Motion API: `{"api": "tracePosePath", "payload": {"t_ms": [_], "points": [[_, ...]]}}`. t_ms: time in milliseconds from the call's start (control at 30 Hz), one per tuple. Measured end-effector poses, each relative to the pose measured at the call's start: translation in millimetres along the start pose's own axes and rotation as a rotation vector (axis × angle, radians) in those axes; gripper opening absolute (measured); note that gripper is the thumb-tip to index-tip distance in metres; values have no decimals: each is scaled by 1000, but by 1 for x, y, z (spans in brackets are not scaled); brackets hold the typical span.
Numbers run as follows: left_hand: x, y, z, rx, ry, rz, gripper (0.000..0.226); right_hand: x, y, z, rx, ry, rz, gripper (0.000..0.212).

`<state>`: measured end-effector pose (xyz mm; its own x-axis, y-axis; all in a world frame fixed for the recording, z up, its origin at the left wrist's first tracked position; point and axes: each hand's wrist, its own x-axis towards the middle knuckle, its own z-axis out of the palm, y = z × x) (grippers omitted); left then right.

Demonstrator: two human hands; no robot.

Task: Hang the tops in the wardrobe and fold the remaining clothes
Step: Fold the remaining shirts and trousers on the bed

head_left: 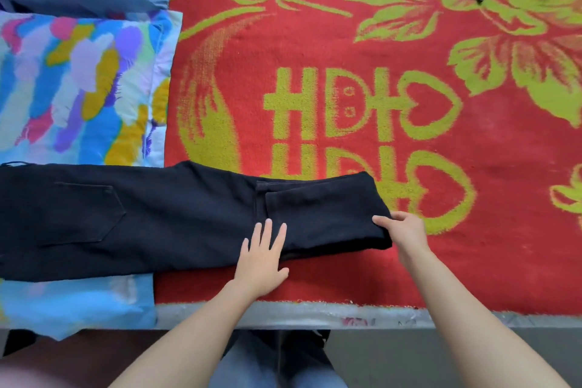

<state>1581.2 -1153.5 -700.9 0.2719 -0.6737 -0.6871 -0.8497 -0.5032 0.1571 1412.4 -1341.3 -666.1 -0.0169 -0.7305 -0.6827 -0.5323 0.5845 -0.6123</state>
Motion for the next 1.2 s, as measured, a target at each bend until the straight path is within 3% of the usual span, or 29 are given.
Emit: {"api": "tracePosePath", "payload": {"t_ms": [67, 233, 433, 500, 600, 667, 700, 767, 867, 967, 1100, 1200], "points": [[2, 19, -4, -16, 12, 49, 91, -1, -20, -14, 22, 98, -49, 8], [10, 73, -5, -157, -71, 150, 91, -18, -47, -46, 13, 352, -128, 15], [-14, 56, -10, -296, -46, 148, 78, -68, -70, -1, -224, 302, -426, 25], [-21, 27, -12, -612, 1, 89, 70, -91, -72, 33, -286, 250, -565, 25], [-25, -19, -24, -1553, 61, -233, 49, -125, -62, 89, -334, -4, -725, 26], [-21, -48, -26, -2019, 75, -380, 50, -135, -44, 116, -394, -276, -663, 33], [-21, -59, -26, -2108, 61, -402, 51, -133, -32, 123, -452, -366, -604, 38], [-21, -73, -25, -1994, 39, -408, 45, -123, -12, 125, -540, -370, -519, 42], [-13, -77, -19, -1605, 100, -478, 42, -102, 5, 109, -655, -175, -398, 44], [-5, -71, -26, -1554, 199, -494, 29, -80, 11, 95, -757, -94, -302, 51], [-10, -72, -17, -1466, 420, -549, 17, -54, 17, 90, -538, -185, -104, 72], [-29, -79, 7, -1125, 381, -652, 37, -53, 21, 96, -336, -263, -23, 73]]}}
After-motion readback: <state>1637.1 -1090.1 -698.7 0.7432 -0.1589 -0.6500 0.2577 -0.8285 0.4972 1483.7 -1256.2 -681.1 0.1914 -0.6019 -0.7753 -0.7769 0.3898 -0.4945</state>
